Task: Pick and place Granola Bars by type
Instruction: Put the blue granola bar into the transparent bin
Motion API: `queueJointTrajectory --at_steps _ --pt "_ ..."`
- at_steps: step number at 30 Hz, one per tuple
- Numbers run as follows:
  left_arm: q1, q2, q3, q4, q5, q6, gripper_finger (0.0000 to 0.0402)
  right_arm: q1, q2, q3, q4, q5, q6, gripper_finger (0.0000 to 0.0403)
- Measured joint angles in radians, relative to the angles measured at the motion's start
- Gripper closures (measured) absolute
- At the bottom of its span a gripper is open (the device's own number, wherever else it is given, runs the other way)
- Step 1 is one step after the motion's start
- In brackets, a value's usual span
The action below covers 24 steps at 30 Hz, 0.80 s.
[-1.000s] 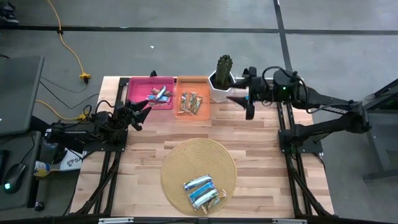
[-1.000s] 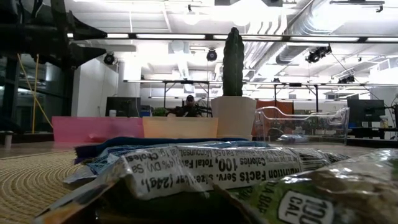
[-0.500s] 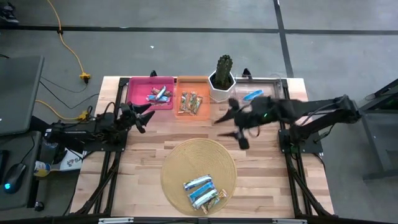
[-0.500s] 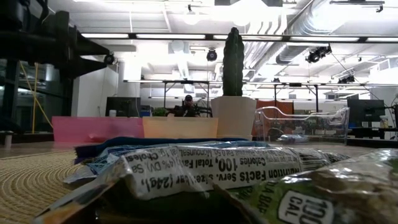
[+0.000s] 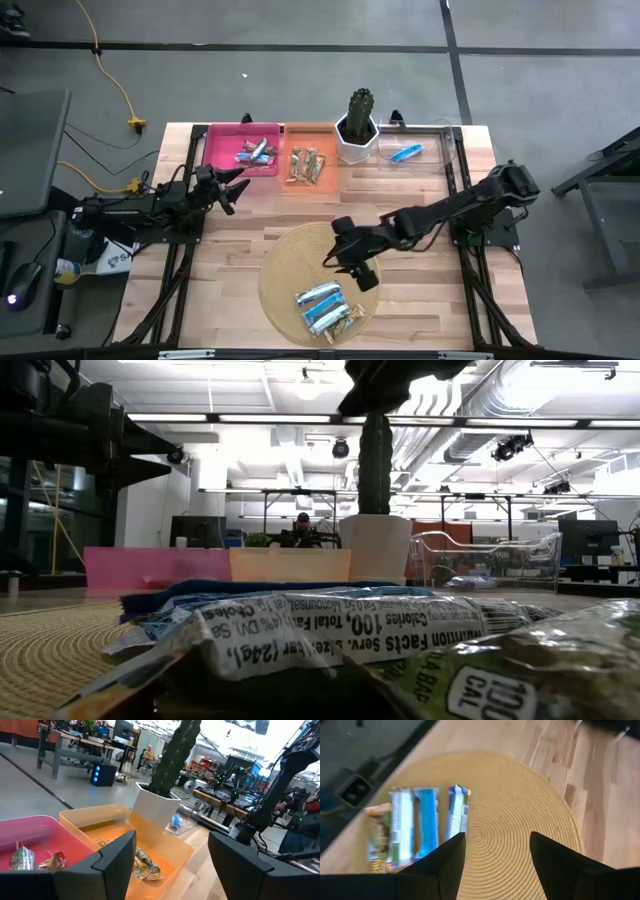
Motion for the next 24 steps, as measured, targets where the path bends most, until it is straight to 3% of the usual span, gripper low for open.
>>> queueJointTrajectory --at_steps 10,24 --pt "0.0 0.0 0.0 -0.001 0.001 0.0 0.0156 0.027 0.184 0.0 0.2 -0.014 -0.015 0.0196" --pt "0.0 0.0 0.0 -0.002 0.003 0.0 0.0156 0.039 0.254 0.0 0.275 -0.068 0.034 0.0196"
